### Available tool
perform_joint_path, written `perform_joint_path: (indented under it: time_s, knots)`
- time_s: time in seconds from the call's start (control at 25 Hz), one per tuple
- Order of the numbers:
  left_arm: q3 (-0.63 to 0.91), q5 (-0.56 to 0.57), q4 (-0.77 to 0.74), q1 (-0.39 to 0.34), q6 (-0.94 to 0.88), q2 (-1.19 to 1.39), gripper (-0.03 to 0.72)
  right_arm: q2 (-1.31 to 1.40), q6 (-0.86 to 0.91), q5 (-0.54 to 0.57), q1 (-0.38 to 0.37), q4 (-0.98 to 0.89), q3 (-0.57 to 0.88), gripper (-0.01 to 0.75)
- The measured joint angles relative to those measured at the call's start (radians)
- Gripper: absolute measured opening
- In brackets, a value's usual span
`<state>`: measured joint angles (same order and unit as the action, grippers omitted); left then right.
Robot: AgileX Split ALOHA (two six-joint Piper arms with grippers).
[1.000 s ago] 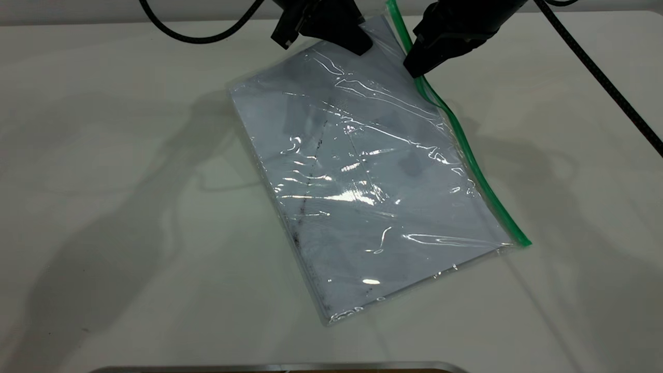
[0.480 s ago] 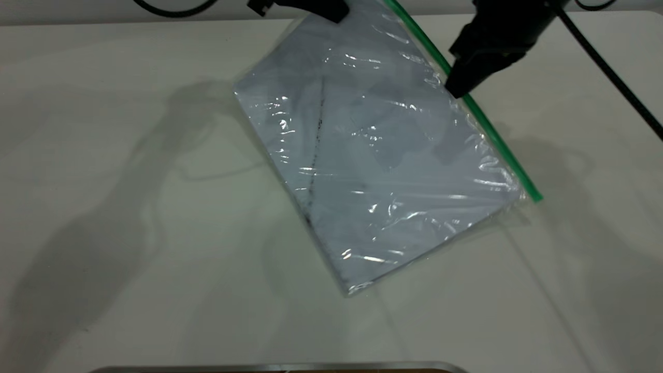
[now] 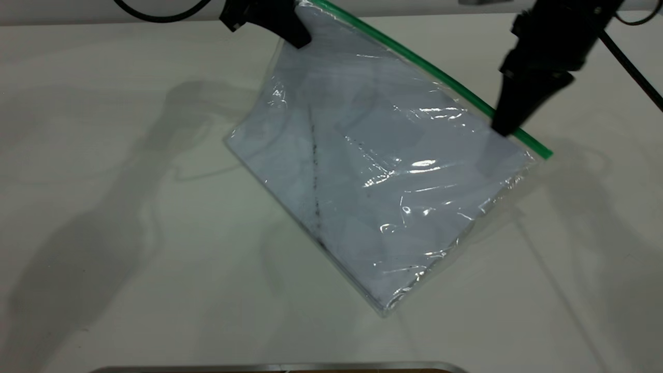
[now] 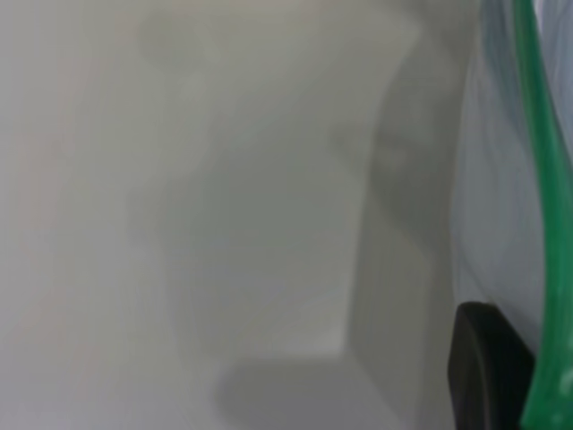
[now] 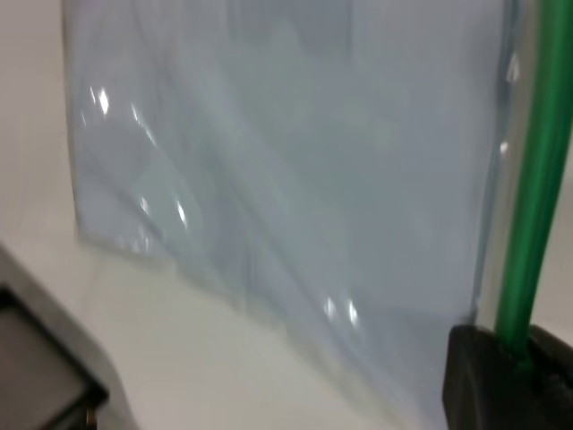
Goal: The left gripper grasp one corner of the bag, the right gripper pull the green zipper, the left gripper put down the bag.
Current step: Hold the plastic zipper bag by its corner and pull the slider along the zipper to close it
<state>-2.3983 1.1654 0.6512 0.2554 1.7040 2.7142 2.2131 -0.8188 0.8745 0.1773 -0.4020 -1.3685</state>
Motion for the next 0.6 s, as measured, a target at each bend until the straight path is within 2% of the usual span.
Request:
perform_joint_path:
  time_s: [0.16,0.28,0.48,0.6]
  knots:
    - [0.0,0.0,-0.038,-0.001,-0.008,0.0,0.051,0.0,0.098,0.085,0.0,0.123,0.0,0.037]
    - [0.0,0.0,-0.033,0.001,-0.009,0.0,0.051,0.0,0.148,0.1,0.0,0.163,0.0,0.039]
    - [0.0,0.001,-0.037,0.002,-0.009,0.0,0.051,0.0,0.173,0.054,0.001,0.169,0.0,0.052]
    - [0.0,0.001,-0.055,0.001,-0.023,0.0,0.061,0.0,0.174,0.0,0.001,0.156,0.0,0.093]
